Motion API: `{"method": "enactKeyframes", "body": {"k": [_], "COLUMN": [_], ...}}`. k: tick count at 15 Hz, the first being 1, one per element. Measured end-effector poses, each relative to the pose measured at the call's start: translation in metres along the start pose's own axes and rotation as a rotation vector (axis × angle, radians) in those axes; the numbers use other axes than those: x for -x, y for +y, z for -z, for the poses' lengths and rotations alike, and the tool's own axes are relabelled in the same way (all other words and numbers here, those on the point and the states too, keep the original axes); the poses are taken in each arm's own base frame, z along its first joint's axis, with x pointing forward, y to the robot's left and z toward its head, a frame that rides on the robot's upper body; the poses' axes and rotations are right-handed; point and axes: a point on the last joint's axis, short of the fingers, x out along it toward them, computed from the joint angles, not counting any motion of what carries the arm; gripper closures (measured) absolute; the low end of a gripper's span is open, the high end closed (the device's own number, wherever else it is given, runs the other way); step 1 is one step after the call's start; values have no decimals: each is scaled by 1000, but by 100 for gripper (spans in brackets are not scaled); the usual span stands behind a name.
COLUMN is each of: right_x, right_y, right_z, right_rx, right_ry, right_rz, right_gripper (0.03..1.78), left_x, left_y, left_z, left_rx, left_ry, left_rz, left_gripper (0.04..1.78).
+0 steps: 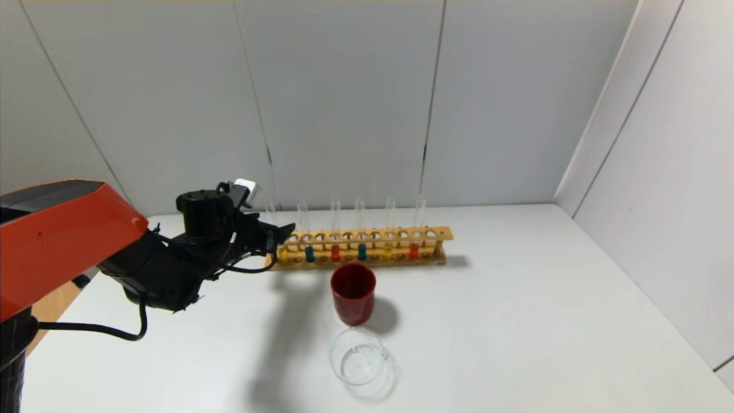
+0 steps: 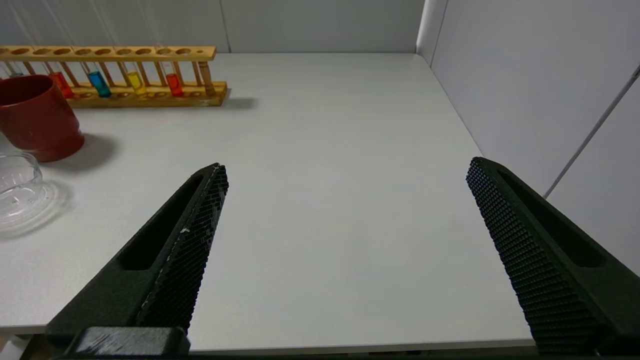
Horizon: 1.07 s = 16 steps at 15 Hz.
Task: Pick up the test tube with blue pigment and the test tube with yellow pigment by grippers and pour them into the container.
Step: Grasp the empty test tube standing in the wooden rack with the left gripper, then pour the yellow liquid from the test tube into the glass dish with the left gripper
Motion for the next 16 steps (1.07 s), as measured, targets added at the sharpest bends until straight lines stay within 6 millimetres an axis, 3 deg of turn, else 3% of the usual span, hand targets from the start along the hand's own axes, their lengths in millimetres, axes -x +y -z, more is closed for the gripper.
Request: {"method": "enactKeyframes", "body": {"k": [7, 12, 16], "right_x": [0, 0, 0], "right_y": [0, 0, 0], "right_z": [0, 0, 0], "right_rx": [0, 0, 0], "right_ry": [1, 0, 0], "right_rz": [0, 0, 0], "right_gripper": [7, 7, 7], "left_x": [-2, 1, 14], "left_y": [-5, -9, -8], "left_z": [-3, -13, -50], "left_rx": [-5, -10, -12], "left_ry": [-9, -14, -27], "left_rz": [8, -9, -11], "left_gripper": [144, 150, 150]}}
